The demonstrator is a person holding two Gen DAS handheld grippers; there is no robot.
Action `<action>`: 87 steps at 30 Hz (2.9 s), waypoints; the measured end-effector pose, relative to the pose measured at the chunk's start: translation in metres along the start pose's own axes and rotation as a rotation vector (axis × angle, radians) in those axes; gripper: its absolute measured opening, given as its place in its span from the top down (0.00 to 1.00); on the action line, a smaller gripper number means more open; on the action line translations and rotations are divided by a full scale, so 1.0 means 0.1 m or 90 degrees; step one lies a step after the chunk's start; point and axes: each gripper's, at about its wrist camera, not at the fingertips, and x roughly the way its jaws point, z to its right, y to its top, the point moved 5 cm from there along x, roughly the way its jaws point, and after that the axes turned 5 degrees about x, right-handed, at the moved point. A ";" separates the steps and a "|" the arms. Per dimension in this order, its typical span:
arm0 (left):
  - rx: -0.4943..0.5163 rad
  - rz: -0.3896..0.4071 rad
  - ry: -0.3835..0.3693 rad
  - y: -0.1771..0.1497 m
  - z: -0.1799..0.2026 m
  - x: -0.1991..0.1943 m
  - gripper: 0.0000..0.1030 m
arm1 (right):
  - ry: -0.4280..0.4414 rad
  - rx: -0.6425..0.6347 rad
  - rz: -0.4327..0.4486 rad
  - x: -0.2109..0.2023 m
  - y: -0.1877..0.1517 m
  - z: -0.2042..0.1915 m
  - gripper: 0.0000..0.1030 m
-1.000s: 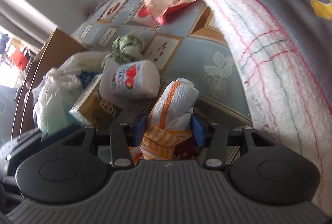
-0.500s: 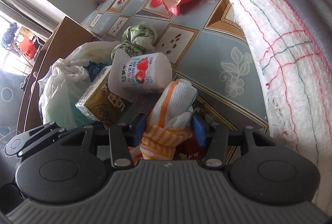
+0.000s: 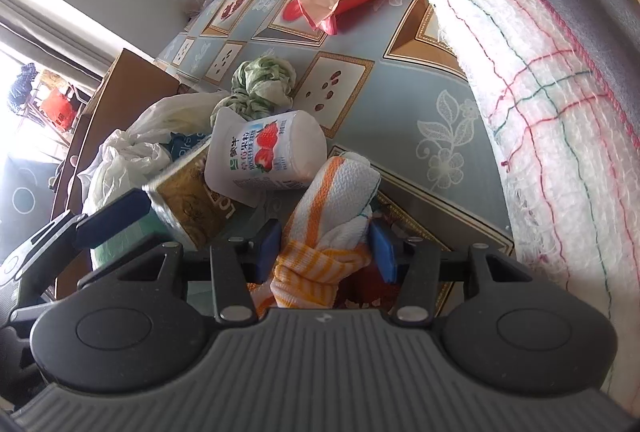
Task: Organize soft objects
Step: 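Grasp the small beige box with the left gripper while the right gripper holds the cloth, then carry the beige box and striped cloth over the cardboard box with both grippers, then lower the beige box into the box and open the left gripper while the right lowers the cloth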
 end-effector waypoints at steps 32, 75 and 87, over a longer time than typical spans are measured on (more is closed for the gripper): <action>-0.044 -0.069 0.047 0.00 -0.28 0.21 0.71 | 0.010 0.026 0.042 -0.06 -0.11 -0.01 0.57; -0.528 0.008 0.186 -1.41 -3.30 -2.00 0.72 | 0.254 -0.306 -0.084 0.61 -0.60 -3.86 0.56; -0.547 -0.049 0.216 -1.73 -3.59 -1.80 0.71 | 0.232 -0.313 -0.134 1.04 -0.73 -3.99 0.56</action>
